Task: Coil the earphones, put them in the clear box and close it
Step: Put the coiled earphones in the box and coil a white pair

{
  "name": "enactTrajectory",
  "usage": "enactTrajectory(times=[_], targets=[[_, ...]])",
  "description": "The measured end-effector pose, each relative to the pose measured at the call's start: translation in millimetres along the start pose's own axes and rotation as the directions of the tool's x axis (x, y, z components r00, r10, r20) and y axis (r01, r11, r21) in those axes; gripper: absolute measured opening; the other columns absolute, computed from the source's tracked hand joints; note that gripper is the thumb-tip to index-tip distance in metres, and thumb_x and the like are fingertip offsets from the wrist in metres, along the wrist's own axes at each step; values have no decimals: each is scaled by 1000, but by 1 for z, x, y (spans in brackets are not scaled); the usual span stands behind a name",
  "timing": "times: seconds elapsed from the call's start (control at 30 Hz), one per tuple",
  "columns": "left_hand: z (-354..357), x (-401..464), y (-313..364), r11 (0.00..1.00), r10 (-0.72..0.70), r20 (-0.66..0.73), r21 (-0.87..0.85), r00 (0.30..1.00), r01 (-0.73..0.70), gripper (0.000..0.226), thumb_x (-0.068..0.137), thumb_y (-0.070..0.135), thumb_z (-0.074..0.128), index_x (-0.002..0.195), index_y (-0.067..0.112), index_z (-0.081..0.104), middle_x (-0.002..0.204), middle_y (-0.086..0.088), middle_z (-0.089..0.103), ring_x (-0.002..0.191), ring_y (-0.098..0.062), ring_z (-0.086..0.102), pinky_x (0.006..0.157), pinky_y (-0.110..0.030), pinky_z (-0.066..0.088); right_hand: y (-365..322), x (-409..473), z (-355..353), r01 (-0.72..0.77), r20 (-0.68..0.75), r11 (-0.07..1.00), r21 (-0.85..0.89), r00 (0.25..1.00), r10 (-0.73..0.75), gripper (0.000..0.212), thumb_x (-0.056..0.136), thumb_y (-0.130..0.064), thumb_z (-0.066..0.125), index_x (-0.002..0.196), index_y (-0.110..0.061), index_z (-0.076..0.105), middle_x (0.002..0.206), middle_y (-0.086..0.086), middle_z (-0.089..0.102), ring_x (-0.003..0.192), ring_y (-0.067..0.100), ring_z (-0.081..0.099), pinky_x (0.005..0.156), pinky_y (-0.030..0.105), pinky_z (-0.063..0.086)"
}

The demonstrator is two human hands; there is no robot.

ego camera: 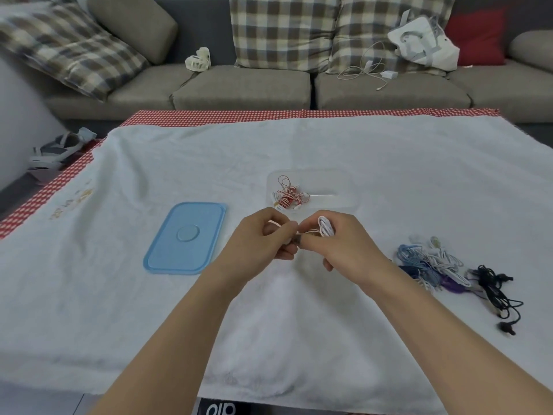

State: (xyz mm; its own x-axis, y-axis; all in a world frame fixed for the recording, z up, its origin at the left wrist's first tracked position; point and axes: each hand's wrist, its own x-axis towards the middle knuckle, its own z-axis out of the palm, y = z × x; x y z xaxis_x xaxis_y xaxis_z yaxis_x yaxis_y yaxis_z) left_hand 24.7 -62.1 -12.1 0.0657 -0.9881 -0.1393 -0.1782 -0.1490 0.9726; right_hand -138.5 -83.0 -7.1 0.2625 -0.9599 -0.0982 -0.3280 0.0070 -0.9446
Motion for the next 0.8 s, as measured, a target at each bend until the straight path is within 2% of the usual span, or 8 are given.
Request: enactTrajectory(times=[0.1, 0.17, 0.23, 0.3, 0.33, 0.43, 0.63, 0.8], targets=[[-3, 1, 4, 998, -50, -8, -32, 999, 50, 25, 104, 21, 53, 100, -1, 65, 80, -12, 74, 72, -20, 74, 73, -30, 64, 0, 1, 1, 21, 9, 999, -48, 1000, -21, 4, 83, -21, 72, 81, -18, 72, 83, 8, 68, 58, 14, 50, 51, 30, 44], [-12, 0, 5, 995, -96, -50, 17, 994, 97, 26, 105, 20, 45, 103, 2, 64, 90, -19, 73, 68, -21, 74, 59, -22, 60, 1, 2, 3, 24, 6, 996, -82, 1000, -24, 11, 84, -26, 73, 78, -17, 70, 74, 0, 64, 54, 12, 49, 50, 28, 44], [-26, 2, -3, 957, -22, -165, 282, 986, 69, 23, 103, 18, 43, 98, 10, 64, 90, -15, 72, 61, -20, 69, 51, -26, 56, 2, 2, 2, 8, 1, 994, -106, 1000, -8, 12, 84, -24, 73, 77, -14, 69, 70, -5, 61, 48, 11, 47, 47, 26, 41], [-43, 6, -13, 849, 65, -238, 523, 969, 72, 19, 100, 14, 46, 94, 18, 63, 87, -9, 69, 61, -22, 64, 56, -35, 55, 2, 3, 2, -9, 9, 993, -121, 1000, 10, 9, 83, -19, 72, 76, -13, 68, 70, -2, 61, 43, 9, 46, 43, 21, 38], [-50, 8, -19, 809, 79, -263, 581, 962, 93, 19, 98, 12, 48, 94, 20, 63, 87, -7, 68, 61, -21, 60, 54, -32, 51, 3, 3, 2, -14, 16, 992, -127, 1000, 16, 8, 82, -16, 72, 76, -14, 67, 72, 1, 62, 42, 7, 46, 42, 19, 37], [-63, 9, -29, 762, 70, -280, 634, 957, 129, 17, 93, 8, 55, 96, 23, 63, 88, 1, 65, 59, -11, 52, 54, -27, 41, 3, 4, 3, -27, 32, 992, -124, 999, 31, 7, 80, -11, 71, 76, -15, 67, 75, 2, 65, 41, 5, 46, 44, 22, 40], [-64, 10, -37, 690, 65, -204, 716, 977, 104, 26, 90, 6, 58, 100, 28, 67, 93, 5, 64, 70, -10, 53, 62, -29, 44, 7, 4, 6, -48, 73, 988, -144, 996, 59, 20, 84, -8, 64, 89, -23, 75, 81, -8, 68, 43, -1, 47, 47, 24, 43], [-60, 11, -40, 643, 69, -157, 762, 985, 76, 19, 91, 13, 64, 97, 29, 70, 97, 6, 61, 75, -8, 53, 61, -26, 44, 10, 5, 8, -70, 78, 983, -171, 993, 84, 10, 81, -10, 68, 84, -17, 74, 75, -5, 67, 40, -1, 46, 44, 21, 41]])
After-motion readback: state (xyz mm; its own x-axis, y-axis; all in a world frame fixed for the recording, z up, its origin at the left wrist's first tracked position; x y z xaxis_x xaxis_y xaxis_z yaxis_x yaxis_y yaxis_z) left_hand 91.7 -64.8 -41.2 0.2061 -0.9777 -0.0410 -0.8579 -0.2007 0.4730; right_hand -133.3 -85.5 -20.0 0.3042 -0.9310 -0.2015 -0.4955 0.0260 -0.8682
